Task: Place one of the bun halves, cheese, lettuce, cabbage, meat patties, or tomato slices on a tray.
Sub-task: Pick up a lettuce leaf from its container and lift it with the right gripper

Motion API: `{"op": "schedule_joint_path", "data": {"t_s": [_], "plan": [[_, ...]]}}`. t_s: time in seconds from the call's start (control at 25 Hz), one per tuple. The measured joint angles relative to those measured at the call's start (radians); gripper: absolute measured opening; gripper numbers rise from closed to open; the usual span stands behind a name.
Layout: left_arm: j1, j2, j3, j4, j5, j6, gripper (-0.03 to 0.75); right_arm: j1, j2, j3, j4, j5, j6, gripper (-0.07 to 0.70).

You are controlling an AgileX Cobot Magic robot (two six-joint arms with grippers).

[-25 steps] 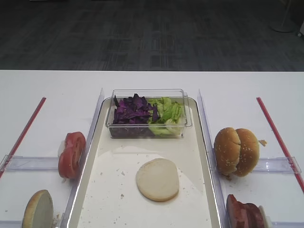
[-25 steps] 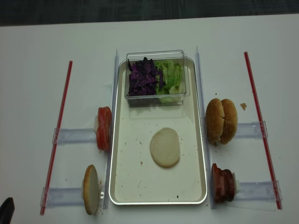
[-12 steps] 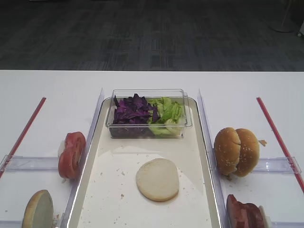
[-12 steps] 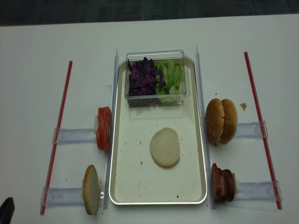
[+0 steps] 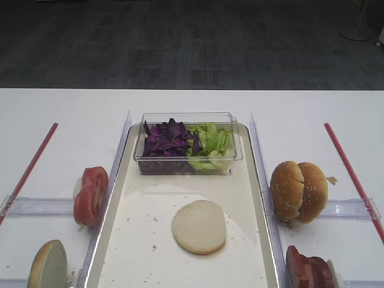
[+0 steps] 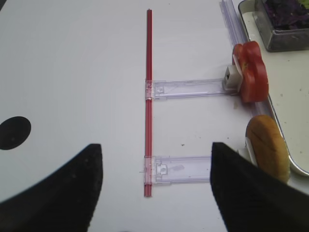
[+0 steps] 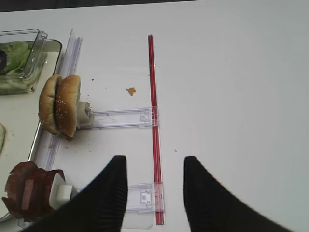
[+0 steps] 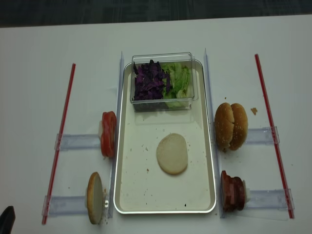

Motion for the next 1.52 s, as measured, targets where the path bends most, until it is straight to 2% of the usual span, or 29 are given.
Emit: {"op": "schedule_joint_path", "data": {"t_s": [0.76, 0.84, 1.04, 1.12, 1.52], "plan": [[0.000, 0.000, 0.000, 0.000, 0.000, 0.000, 0.438, 0.000, 0.000, 0.000, -0.011, 0.000, 0.009, 0.323], [0.000, 0.000, 0.000, 0.000, 0.000, 0.000, 0.438, 0.000, 0.000, 0.000, -0.011, 0.002, 0.011, 0.342], [0.000, 0.000, 0.000, 0.000, 0.000, 0.000, 0.438, 0.000, 0.045, -0.006, -0.012, 0.017, 0.011, 0.470], [0.000, 0.000, 0.000, 0.000, 0.000, 0.000, 0.438, 0.000, 0.075, -0.025, -0.014, 0.027, 0.011, 0.493], [0.000, 0.000, 0.000, 0.000, 0.000, 0.000, 0.438, 0.000, 0.311, -0.187, -0.016, 0.047, 0.011, 0.509]]}}
